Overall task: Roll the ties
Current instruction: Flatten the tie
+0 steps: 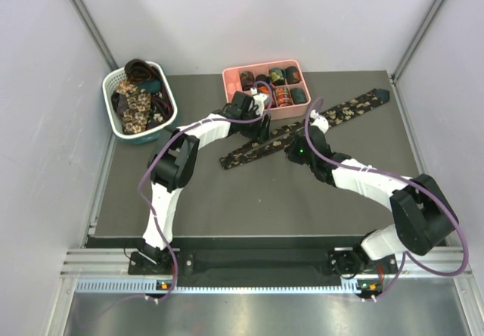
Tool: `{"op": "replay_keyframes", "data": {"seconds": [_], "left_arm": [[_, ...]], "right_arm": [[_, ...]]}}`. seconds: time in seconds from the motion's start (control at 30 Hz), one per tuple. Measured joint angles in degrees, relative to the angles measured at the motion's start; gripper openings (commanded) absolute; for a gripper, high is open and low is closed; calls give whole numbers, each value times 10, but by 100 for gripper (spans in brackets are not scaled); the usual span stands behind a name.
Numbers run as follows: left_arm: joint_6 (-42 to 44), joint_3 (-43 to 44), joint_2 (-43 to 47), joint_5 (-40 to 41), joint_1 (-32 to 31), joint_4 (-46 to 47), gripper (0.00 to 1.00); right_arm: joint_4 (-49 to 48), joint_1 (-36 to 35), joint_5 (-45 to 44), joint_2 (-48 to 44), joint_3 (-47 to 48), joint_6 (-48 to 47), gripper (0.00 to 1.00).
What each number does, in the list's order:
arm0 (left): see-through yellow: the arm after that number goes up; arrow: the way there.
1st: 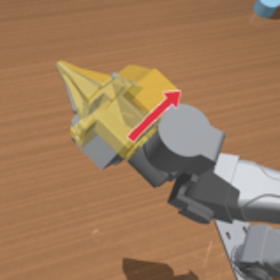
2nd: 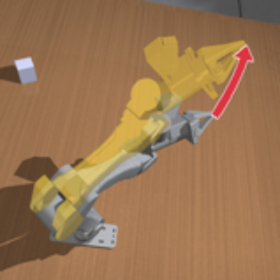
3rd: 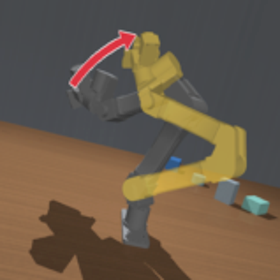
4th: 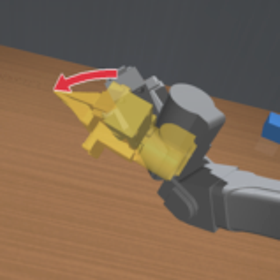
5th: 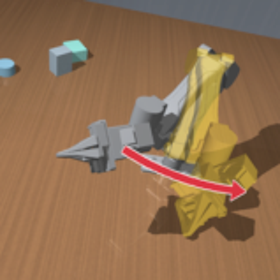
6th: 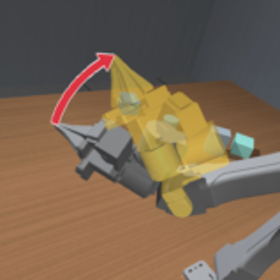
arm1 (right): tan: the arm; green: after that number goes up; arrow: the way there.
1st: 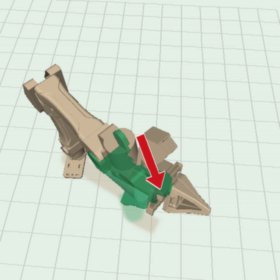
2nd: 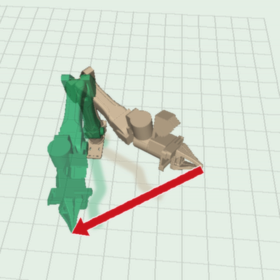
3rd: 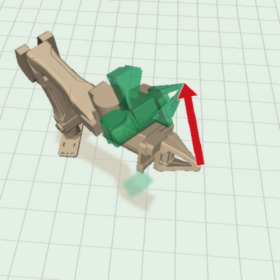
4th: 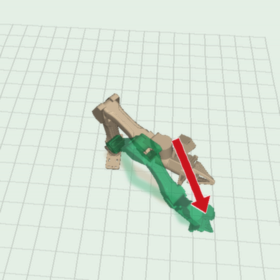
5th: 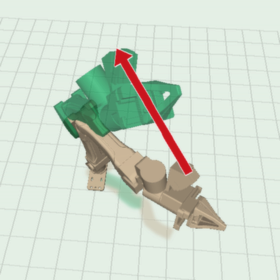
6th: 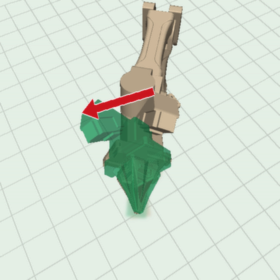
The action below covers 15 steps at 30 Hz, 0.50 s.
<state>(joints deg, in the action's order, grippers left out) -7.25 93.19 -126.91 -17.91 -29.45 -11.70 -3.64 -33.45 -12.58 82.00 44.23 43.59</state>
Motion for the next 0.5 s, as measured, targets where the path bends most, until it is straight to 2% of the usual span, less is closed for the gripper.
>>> {"op": "replay_keyframes", "data": {"seconds": [0.1,0.33,0.5], "left_arm": [[6,3,-3,-30,-5,-4,60],[1,-6,-5,-107,-14,-17,38],[-2,-12,-5,-119,-14,-16,38]], "right_arm": [[0,2,0,-1,0,0,0],[0,4,0,-1,-1,1,0],[2,4,0,-2,-9,1,0]]}}
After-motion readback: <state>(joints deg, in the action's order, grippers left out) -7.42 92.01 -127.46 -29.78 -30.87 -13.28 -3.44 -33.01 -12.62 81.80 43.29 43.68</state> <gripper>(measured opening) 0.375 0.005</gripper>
